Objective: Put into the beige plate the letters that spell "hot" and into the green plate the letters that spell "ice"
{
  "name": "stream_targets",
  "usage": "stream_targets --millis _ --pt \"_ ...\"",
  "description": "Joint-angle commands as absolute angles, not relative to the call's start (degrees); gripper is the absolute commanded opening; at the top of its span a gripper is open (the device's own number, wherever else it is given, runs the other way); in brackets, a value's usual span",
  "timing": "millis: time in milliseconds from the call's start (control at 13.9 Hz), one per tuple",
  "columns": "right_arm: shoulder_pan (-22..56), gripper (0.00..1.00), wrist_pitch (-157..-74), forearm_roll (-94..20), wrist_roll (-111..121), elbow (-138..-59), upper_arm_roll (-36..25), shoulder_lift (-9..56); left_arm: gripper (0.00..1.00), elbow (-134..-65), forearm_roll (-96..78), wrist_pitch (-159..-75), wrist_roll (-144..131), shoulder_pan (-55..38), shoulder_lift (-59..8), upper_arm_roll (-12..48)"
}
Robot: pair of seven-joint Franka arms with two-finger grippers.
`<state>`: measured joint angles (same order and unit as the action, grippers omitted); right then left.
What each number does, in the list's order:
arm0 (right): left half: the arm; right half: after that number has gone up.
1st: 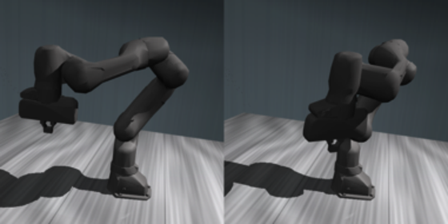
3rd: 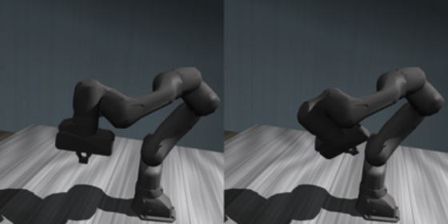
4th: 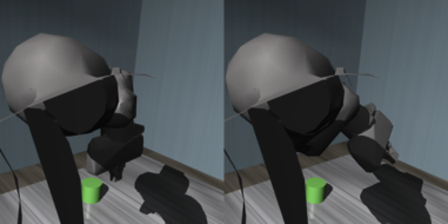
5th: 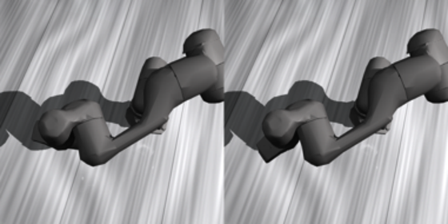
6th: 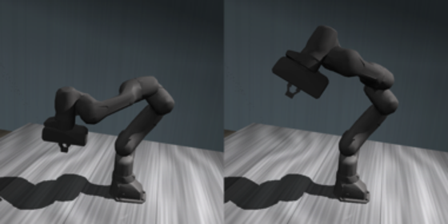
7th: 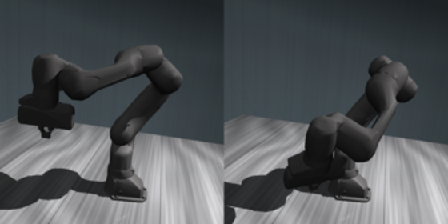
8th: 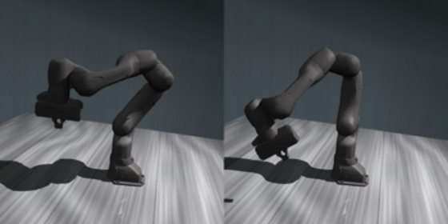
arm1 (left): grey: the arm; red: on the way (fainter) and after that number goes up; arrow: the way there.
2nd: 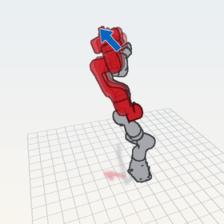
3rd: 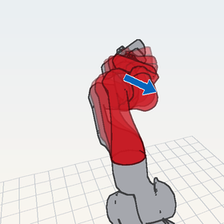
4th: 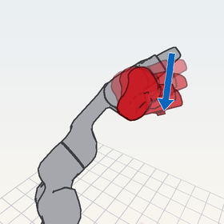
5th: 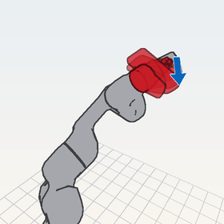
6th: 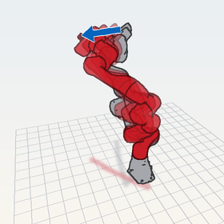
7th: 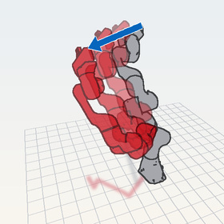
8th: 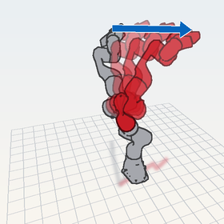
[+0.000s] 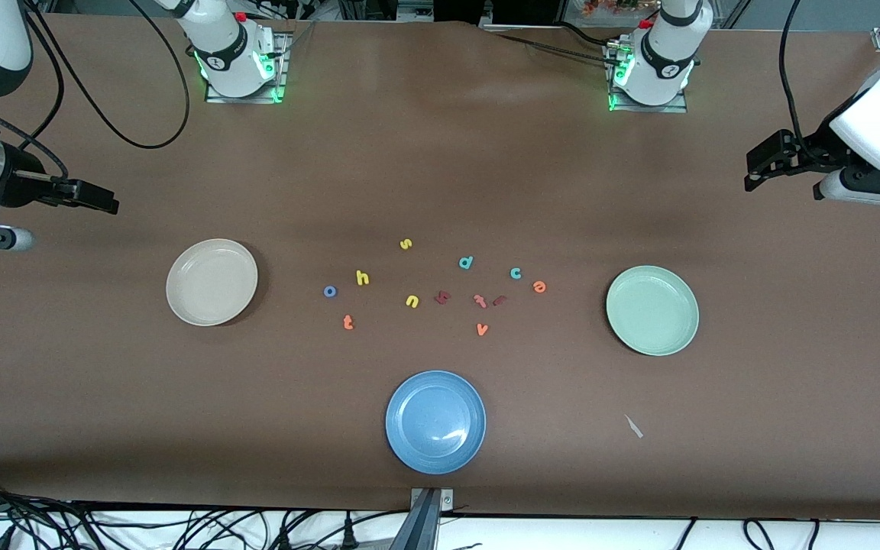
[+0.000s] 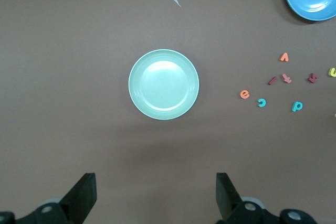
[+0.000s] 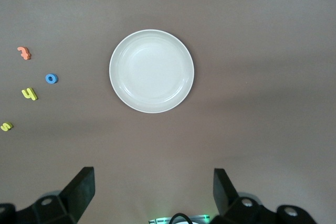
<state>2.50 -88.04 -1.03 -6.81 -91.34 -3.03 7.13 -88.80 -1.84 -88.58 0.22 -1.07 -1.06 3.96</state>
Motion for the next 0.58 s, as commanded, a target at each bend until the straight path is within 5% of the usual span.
stream_targets --millis 0,504 --pt "2.3 1.0 -87.3 -1.1 -6.2 -90.7 -3.0 7.3 1.0 -89.1 -0.1 -88.0 0.1 -0.6 -1.1 4.2" --pt "2.2 1.0 -87.3 -1.1 -5.8 -90.7 -3.0 7.3 1.0 -88.6 -0.5 -86.7 0.3 -1.6 -3.0 4.4"
